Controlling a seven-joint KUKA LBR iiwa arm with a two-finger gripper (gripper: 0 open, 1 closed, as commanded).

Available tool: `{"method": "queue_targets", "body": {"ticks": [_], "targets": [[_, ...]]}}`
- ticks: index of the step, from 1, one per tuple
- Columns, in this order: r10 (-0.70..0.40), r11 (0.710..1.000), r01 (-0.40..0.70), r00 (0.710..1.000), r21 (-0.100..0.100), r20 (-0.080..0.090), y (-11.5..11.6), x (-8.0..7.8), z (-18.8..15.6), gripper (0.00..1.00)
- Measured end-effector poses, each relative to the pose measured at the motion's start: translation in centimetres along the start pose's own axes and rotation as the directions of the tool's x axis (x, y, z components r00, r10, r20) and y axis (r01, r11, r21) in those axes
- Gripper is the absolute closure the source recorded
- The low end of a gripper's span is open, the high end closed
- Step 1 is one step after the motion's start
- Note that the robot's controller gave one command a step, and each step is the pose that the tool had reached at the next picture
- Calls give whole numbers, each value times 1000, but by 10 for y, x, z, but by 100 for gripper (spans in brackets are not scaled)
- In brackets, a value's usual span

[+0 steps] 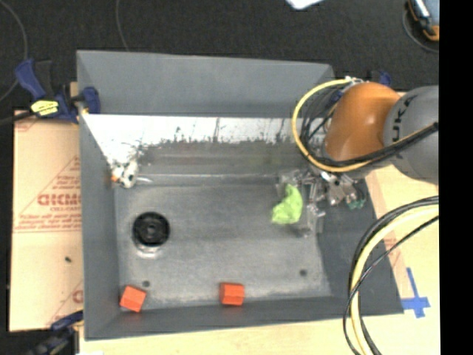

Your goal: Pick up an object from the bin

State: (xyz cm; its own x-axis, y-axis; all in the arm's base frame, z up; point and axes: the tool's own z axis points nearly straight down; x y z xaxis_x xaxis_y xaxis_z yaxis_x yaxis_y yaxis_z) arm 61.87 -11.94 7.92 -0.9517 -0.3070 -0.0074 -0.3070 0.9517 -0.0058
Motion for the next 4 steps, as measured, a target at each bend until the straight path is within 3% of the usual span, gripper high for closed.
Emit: {"method": "queue_targets", "body": {"ticks": [1,2,4], "targets": [[-65,998,65,998,8,14,-17,-3,7,0],[0,1000,0,1000,1,4,-1,-1,-2,100],[0,1000,0,1000,1,4,-1,0,-3,100]]}}
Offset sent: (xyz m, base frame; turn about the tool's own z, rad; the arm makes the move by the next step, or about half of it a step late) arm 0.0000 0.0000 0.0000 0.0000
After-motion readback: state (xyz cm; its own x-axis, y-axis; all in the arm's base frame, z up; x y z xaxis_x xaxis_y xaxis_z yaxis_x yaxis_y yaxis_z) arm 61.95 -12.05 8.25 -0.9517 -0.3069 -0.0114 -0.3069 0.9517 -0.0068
